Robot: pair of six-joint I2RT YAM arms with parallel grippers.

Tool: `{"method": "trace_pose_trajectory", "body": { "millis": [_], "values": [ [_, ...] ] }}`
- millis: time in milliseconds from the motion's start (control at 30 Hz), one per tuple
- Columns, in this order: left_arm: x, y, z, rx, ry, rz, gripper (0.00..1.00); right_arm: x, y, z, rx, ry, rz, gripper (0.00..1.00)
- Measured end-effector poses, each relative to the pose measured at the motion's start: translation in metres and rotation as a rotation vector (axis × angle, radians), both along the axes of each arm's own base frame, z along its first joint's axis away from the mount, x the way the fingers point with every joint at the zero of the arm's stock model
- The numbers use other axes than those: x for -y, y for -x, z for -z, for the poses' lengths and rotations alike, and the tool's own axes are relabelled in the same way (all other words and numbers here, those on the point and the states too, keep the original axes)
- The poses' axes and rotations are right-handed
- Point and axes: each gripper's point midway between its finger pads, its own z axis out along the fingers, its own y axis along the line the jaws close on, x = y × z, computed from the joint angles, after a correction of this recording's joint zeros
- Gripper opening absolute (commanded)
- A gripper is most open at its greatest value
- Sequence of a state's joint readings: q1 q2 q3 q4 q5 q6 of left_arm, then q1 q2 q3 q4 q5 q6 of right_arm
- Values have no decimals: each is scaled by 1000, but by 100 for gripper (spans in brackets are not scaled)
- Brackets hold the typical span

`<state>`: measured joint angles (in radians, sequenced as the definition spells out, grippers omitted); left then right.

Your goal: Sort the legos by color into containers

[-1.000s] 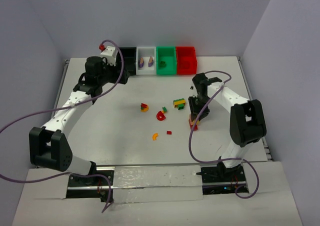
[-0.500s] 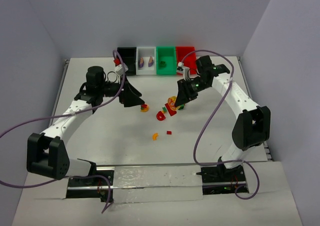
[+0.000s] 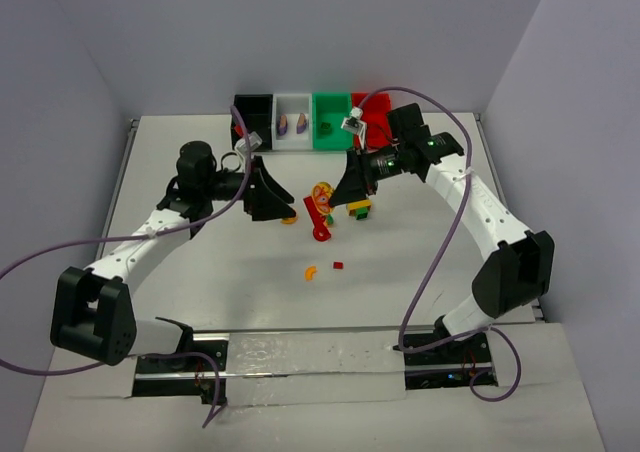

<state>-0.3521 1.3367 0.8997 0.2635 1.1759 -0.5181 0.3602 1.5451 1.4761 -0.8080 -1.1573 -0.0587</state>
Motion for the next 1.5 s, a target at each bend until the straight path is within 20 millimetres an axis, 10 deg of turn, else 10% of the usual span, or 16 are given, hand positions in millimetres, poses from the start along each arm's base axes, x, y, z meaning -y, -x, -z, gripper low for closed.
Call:
{"method": "trace_pose_trajectory", "body": {
  "millis": [467, 733, 933, 1100, 1500],
  "values": [
    [17, 16, -11, -23, 44, 85, 76, -15, 10, -16, -16, -53, -37, 0],
    [21, 14, -24, -33, 91, 97, 49, -16, 11, -16, -21, -54, -40, 0],
    [22, 13, -26, -71, 105, 108, 1, -16, 11, -18, 0, -55, -40, 0],
    [23, 10, -23, -65, 101, 102, 0, -10, 5, -18, 14, -50, -13, 0],
    [20, -24, 21, -4, -59, 12, 0, 101, -70, -35, 131, -33, 362, 0]
  ]
}}
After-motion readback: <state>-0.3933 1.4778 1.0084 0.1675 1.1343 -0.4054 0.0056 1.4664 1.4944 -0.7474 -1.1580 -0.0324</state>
